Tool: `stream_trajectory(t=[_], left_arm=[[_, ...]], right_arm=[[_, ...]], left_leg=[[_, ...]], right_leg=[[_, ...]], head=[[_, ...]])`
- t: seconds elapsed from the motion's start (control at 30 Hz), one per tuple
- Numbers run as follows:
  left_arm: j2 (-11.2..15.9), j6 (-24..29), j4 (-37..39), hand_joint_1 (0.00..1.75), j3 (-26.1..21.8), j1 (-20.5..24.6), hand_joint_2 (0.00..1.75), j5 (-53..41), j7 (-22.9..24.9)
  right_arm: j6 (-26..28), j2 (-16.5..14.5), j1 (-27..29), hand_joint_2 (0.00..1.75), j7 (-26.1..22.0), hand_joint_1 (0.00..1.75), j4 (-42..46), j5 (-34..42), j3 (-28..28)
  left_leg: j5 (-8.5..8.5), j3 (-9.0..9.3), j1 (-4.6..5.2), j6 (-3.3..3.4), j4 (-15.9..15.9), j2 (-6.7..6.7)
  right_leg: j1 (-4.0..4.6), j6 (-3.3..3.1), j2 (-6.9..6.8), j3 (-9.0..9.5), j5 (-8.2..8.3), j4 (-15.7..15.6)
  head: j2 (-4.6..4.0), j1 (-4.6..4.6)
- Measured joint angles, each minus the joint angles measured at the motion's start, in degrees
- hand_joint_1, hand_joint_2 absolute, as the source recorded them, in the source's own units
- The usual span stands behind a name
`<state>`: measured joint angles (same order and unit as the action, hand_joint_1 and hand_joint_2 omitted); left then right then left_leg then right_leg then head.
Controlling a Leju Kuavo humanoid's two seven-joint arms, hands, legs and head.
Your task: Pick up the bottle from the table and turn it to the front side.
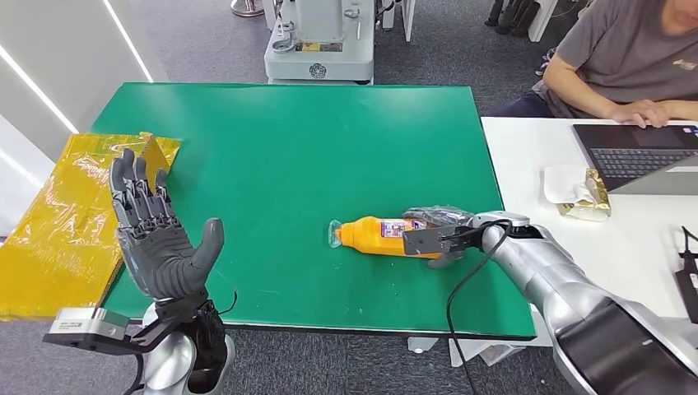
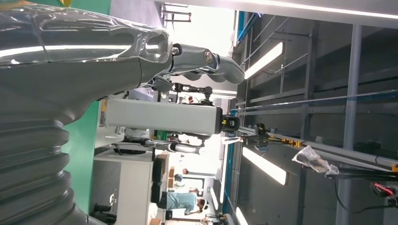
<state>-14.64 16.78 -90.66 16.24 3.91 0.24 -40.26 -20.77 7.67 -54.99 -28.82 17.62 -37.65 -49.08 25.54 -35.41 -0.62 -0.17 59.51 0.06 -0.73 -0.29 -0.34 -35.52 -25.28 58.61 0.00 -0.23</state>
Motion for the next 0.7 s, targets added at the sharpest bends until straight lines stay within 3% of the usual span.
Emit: stream_trajectory(t=[0.5, 0.63, 0.7], left_arm=[[0.0, 0.4, 0.0, 0.0, 0.0, 0.0, 1.75, 0.0, 0.0], [0.0, 0.5, 0.0, 0.0, 0.0, 0.0, 1.75, 0.0, 0.0], [0.0, 0.5, 0.0, 0.0, 0.0, 0.0, 1.75, 0.0, 0.0]], right_arm=[[1.6, 0.0, 1.3, 1.75, 0.8, 0.01, -0.2, 0.1, -0.1], [2.6, 0.0, 1.5, 1.75, 0.6, 1.73, -0.2, 0.1, -0.1], [3.6, -0.1, 1.7, 1.75, 0.5, 1.75, -0.2, 0.0, -0.1]], left_leg=[[0.0, 0.0, 0.0, 0.0, 0.0, 0.0], [0.0, 0.0, 0.0, 0.0, 0.0, 0.0], [0.0, 0.0, 0.0, 0.0, 0.0, 0.0]], right_leg=[[0.0, 0.0, 0.0, 0.01, 0.0, 0.0], [0.0, 0.0, 0.0, 0.01, 0.0, 0.0], [0.0, 0.0, 0.0, 0.01, 0.0, 0.0]], head=[[0.0, 0.01], [0.0, 0.0], [0.0, 0.0]])
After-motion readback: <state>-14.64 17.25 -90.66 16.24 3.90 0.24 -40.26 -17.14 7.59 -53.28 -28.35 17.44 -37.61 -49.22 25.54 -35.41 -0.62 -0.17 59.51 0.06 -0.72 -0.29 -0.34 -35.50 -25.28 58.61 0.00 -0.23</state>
